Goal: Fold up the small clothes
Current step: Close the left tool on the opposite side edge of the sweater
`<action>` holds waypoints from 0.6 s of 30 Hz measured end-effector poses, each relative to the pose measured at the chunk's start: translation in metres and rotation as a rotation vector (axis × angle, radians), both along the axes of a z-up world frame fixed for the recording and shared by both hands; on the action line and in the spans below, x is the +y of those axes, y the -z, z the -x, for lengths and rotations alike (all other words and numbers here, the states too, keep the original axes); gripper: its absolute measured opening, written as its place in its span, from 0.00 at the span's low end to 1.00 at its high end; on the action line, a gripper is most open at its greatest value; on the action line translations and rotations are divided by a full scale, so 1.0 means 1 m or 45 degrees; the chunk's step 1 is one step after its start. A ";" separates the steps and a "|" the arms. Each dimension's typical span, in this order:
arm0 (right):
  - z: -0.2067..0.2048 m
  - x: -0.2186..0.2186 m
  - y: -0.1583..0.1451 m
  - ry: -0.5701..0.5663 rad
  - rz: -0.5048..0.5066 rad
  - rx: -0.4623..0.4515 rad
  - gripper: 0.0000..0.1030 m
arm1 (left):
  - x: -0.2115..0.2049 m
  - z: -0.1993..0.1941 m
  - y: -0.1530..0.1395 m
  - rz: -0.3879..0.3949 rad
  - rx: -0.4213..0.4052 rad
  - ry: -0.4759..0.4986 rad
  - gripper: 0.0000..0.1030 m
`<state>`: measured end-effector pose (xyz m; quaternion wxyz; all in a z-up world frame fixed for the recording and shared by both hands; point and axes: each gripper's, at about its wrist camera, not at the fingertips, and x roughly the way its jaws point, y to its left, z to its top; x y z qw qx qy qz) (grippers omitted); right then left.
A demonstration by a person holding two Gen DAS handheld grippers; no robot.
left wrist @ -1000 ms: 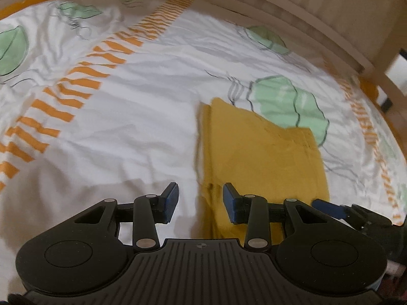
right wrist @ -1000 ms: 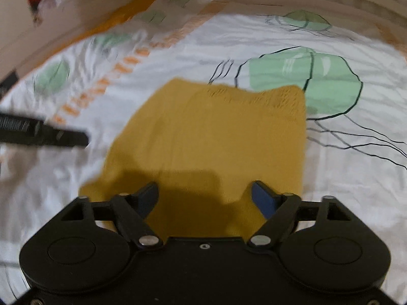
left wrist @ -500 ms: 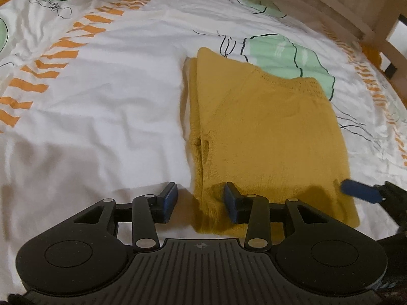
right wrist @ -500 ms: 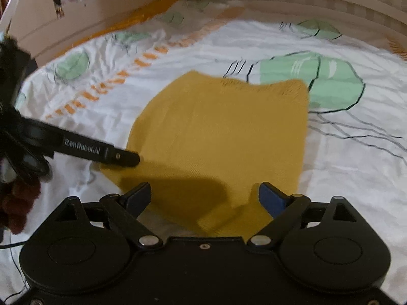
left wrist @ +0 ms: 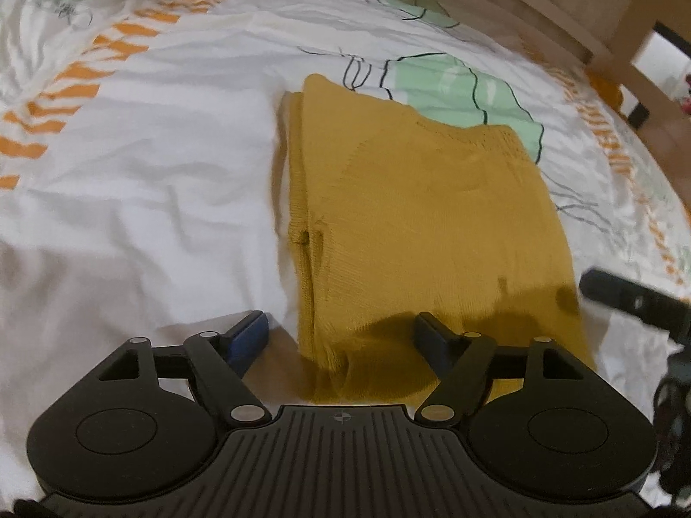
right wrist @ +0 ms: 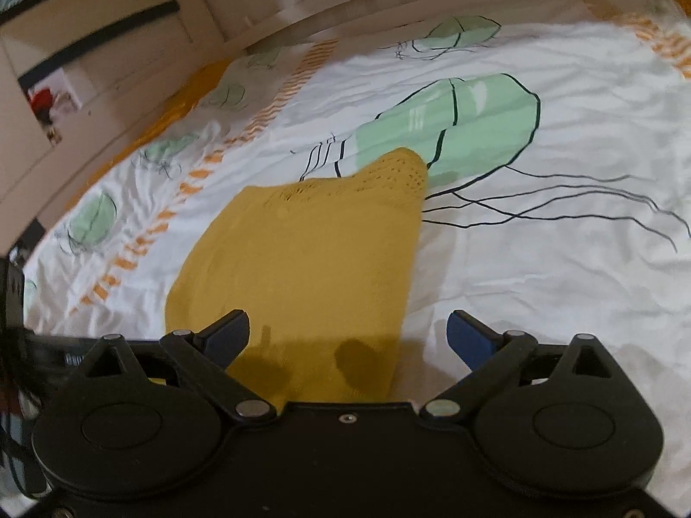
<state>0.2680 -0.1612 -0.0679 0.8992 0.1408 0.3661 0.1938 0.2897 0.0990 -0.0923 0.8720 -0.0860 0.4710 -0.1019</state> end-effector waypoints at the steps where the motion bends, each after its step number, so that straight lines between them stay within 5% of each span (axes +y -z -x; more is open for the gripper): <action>1: 0.000 -0.002 0.001 0.001 -0.011 0.005 0.96 | 0.000 0.001 0.000 -0.002 -0.004 0.005 0.72; 18: -0.027 -0.024 0.016 -0.028 -0.223 0.037 1.00 | 0.009 -0.008 0.004 0.222 0.074 -0.006 0.80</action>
